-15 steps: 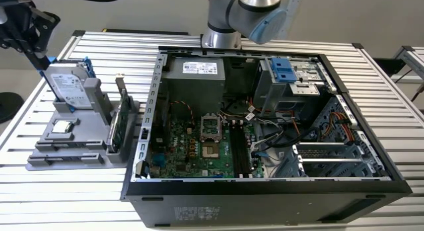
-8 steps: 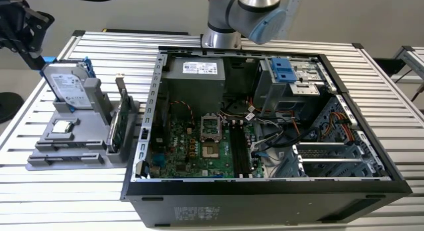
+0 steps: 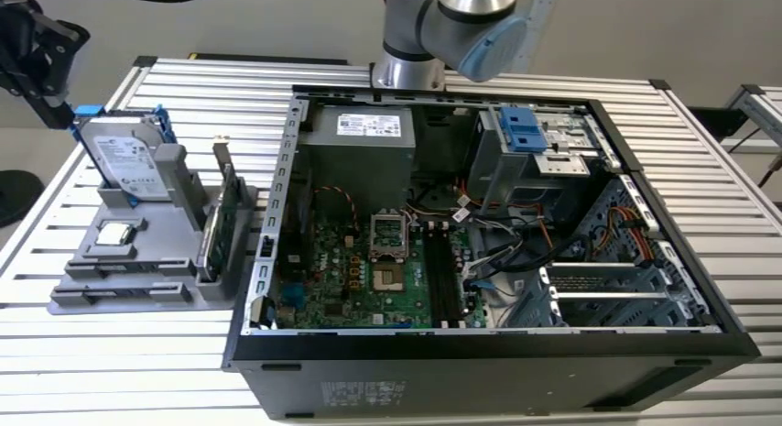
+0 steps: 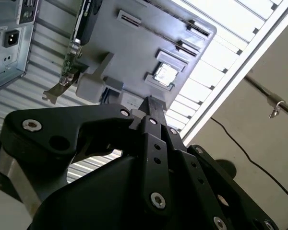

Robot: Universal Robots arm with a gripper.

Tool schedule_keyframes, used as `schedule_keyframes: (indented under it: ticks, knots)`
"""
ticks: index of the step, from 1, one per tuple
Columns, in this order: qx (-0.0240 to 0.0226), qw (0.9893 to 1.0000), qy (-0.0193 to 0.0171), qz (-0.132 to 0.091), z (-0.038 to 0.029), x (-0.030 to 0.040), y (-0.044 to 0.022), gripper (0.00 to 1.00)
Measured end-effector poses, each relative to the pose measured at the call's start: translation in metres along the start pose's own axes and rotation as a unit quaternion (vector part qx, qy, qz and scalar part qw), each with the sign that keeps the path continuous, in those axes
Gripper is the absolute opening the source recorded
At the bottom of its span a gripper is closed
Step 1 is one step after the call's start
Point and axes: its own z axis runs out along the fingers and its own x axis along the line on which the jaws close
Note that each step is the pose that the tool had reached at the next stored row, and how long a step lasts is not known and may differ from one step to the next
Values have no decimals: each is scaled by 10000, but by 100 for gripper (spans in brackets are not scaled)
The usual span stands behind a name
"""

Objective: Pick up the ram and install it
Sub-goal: 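Reach for the ram, then pick up the ram and move it above insertion slot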

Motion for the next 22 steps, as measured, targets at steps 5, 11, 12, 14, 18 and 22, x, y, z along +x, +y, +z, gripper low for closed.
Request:
schedule_keyframes:
  ticks: [5,11,12,14,18,22]
  knots:
    - [0,10000,0,-1,-1,45,-4,0]
    - [0,10000,0,-12,-1,58,-7,0]
    - [-1,10000,0,-12,-1,58,-7,0]
    - [0,10000,1,-14,-1,58,-8,0]
    - [0,10000,1,-15,-1,58,-13,0]
    - [0,10000,3,-18,-2,53,-31,0]
